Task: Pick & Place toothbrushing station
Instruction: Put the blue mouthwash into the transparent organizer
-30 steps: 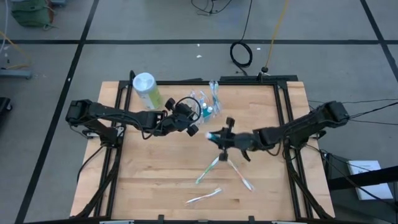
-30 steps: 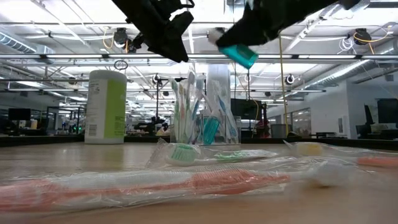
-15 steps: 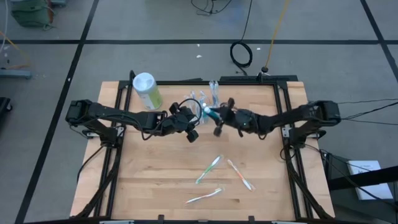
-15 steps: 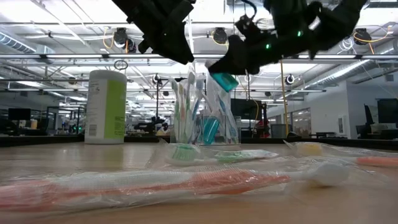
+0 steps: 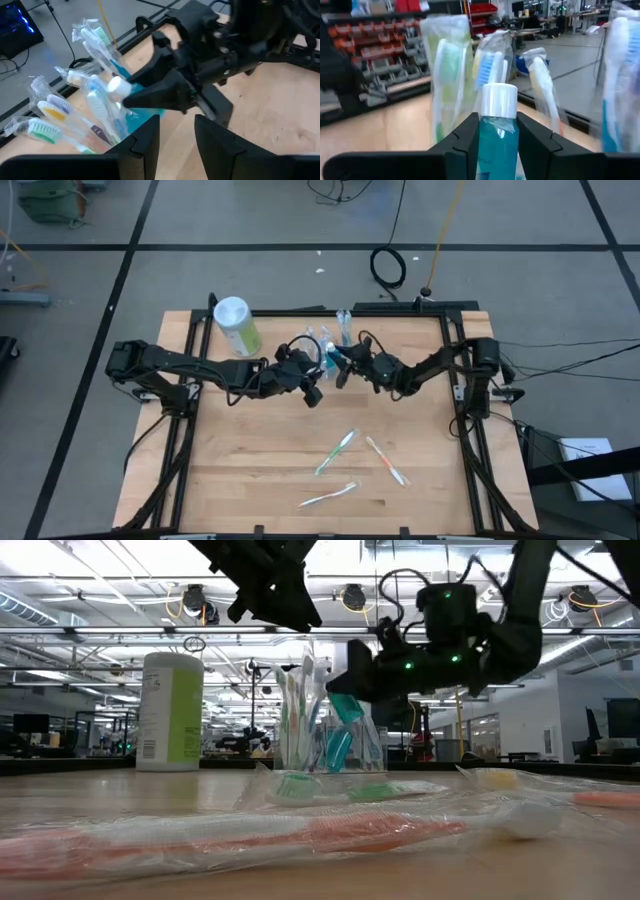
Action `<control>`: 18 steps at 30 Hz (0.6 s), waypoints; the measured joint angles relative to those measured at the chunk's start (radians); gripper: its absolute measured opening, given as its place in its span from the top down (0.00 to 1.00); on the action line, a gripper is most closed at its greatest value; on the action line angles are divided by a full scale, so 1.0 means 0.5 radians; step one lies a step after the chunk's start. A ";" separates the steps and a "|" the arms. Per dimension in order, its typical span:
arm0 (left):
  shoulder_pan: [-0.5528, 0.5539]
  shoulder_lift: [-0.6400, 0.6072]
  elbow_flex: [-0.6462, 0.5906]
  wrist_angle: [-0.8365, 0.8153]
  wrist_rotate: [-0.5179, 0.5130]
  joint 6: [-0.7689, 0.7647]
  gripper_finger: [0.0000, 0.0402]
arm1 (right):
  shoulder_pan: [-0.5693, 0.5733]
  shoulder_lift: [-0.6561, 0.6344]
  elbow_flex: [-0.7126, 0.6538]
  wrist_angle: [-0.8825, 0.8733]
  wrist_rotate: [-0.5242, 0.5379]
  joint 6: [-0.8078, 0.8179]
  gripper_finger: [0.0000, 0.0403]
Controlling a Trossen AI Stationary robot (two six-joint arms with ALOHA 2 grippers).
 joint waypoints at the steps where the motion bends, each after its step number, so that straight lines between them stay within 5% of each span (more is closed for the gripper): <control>1: 0.000 0.000 0.000 -0.001 0.000 -0.001 0.68 | -0.012 0.026 0.025 0.017 -0.005 0.018 0.76; 18: -0.009 0.000 0.000 -0.013 0.011 0.000 0.68 | -0.074 0.126 0.148 0.008 -0.005 0.003 0.75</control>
